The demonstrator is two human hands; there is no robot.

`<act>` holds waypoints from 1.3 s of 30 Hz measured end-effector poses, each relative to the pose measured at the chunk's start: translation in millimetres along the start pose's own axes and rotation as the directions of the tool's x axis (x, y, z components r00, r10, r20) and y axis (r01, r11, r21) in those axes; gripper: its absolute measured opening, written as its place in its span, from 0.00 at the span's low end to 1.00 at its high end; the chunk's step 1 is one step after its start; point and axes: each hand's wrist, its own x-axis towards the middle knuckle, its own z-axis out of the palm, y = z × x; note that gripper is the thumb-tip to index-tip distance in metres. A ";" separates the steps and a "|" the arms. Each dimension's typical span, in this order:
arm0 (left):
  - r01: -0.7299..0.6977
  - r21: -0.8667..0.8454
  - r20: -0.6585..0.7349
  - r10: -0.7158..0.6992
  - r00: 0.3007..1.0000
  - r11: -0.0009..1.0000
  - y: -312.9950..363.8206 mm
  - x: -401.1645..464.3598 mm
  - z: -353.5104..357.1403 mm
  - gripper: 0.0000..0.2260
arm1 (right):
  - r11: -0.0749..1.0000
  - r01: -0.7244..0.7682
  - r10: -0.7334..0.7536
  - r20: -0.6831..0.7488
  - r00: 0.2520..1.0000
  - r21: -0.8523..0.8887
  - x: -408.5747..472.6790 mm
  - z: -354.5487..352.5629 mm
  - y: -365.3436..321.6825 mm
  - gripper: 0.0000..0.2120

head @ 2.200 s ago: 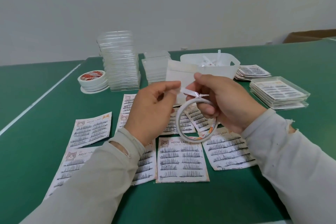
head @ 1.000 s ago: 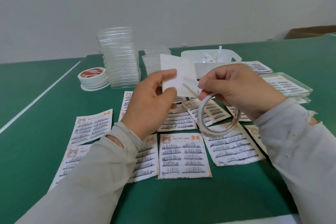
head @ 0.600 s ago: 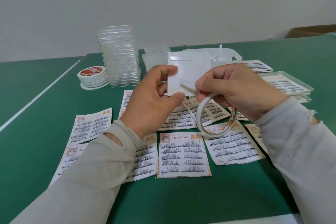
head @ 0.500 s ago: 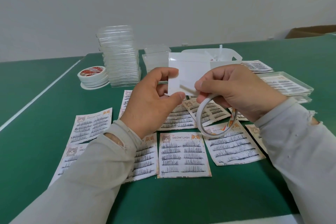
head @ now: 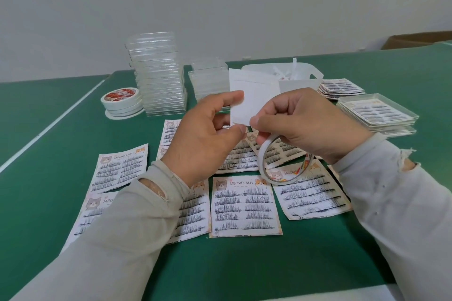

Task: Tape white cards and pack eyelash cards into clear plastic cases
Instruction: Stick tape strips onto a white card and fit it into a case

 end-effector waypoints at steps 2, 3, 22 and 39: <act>-0.002 0.012 -0.003 0.002 1.000 1.000 0.2 0.1 0.4 0.23 | 1.000 0.009 -0.009 -0.009 1.000 -0.017 0.4 -0.2 0.8 0.09; -0.001 0.015 -0.005 0.001 1.000 1.000 0.4 0.1 0.6 0.23 | 0.999 0.009 -0.010 -0.015 1.000 -0.030 0.6 0.0 1.2 0.09; -0.019 0.058 -0.002 0.020 1.000 0.998 2.2 -1.5 0.0 0.23 | 0.987 -0.012 0.001 -0.066 0.998 -0.161 -3.2 0.4 -4.6 0.10; -0.031 0.050 0.007 0.030 1.000 0.998 5.8 -3.1 2.4 0.23 | 0.984 -0.003 -0.014 -0.096 0.995 -0.177 -2.7 -0.2 -3.5 0.11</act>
